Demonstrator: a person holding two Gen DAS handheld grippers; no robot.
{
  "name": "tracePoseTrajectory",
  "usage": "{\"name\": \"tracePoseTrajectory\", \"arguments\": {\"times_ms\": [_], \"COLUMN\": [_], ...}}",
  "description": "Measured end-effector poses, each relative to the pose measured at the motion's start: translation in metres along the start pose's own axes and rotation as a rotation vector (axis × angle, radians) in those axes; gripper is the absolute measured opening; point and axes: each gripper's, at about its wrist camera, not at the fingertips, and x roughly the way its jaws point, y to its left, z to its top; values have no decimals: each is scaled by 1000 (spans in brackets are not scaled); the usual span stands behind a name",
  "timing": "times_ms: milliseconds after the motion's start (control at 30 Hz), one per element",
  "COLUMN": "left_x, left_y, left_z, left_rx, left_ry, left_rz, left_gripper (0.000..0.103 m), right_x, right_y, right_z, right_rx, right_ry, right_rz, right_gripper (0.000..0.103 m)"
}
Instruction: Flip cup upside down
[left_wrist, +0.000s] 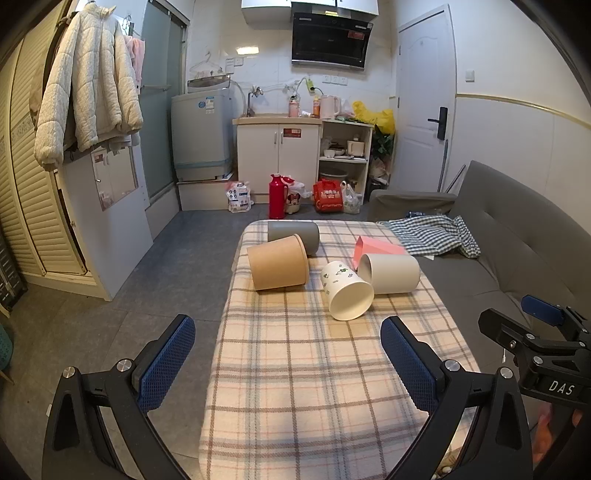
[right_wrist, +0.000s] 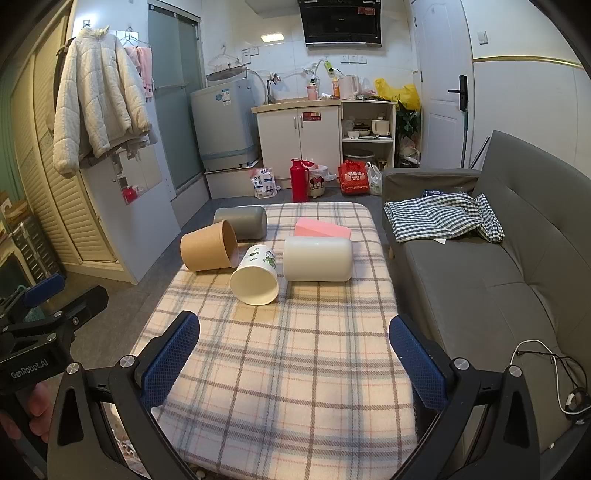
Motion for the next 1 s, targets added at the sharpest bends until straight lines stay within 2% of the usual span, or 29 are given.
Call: {"name": "tracePoseTrajectory", "arguments": {"times_ms": [733,1000], "left_x": [-3,5], "left_y": [0,2], "left_z": [3,4], "left_rx": [0,-7], "left_ry": [-8,19], "left_rz": [-4,4], "left_gripper": [103,103], "right_x": [-3,3], "right_y": [0,4], "right_z": [6,11], "right_rx": [-6,-46], "right_ry": [-15,-1], "right_rz": [1,11], "right_gripper": [103,103]}}
